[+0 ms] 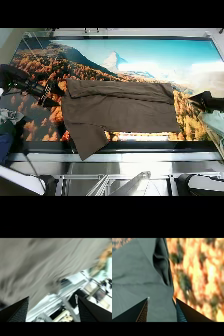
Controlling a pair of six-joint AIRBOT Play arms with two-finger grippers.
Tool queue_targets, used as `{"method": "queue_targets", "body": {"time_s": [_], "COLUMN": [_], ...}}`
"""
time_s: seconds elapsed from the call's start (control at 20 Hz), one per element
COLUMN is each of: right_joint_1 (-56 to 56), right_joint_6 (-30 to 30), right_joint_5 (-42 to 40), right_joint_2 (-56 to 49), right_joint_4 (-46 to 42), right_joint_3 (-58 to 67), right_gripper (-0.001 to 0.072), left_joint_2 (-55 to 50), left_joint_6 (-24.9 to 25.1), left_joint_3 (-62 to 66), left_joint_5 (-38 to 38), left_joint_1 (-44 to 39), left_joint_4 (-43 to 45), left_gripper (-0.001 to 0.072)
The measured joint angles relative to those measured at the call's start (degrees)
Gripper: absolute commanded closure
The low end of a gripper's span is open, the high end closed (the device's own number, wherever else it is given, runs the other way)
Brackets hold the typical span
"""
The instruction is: Fold the shirts.
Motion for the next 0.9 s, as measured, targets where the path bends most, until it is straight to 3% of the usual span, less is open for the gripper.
{"method": "queue_targets", "body": {"time_s": [0.25,0.4,0.7,0.9], "right_joint_1": [-0.61,-0.72,-0.72,-0.72], "right_joint_6": [3.06,3.48,1.99,0.79], "right_joint_5": [3.32,4.5,5.88,7.02], "right_joint_2": [0.81,0.94,0.98,0.98], "right_joint_4": [-3.74,-4.09,0.96,3.61], "right_joint_3": [-4.46,-5.73,-6.36,-6.43], "right_gripper": [0.0315,0.0316,0.0316,0.0316], "left_joint_2": [19.54,25.14,27.98,26.18], "left_joint_6": [0.66,0.92,2.34,6.78], "left_joint_3": [-28.94,-41.35,-50.77,-51.98], "left_joint_5": [-8.2,-15.21,-27.5,-31.36], "left_joint_1": [0.37,0.42,0.46,0.46], "left_joint_4": [4.22,4.66,4.68,-2.25], "left_gripper": [0.0077,0.0077,0.0078,0.008]}}
